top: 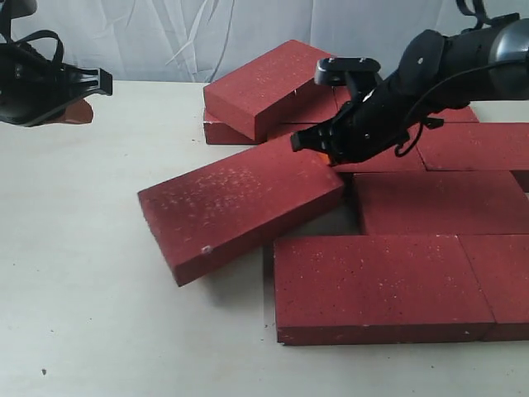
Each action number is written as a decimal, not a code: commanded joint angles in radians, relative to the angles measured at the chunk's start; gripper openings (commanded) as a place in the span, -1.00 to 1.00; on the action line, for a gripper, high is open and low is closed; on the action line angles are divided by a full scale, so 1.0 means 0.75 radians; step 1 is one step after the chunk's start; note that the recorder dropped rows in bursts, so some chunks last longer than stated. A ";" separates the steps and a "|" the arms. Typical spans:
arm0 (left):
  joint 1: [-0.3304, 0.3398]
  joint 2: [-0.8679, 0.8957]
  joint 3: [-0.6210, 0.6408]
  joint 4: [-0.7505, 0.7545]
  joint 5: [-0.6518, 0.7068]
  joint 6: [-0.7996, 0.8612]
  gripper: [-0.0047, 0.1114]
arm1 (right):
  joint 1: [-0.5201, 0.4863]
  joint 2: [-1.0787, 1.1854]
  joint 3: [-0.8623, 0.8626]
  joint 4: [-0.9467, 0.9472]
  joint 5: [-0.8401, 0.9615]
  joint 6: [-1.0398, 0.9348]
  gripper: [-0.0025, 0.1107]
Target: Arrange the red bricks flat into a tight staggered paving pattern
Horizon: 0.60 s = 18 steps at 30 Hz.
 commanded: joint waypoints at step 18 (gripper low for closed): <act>0.004 -0.010 0.007 -0.009 -0.011 0.001 -0.92 | 0.133 -0.223 -0.057 -0.059 0.109 -0.008 -0.97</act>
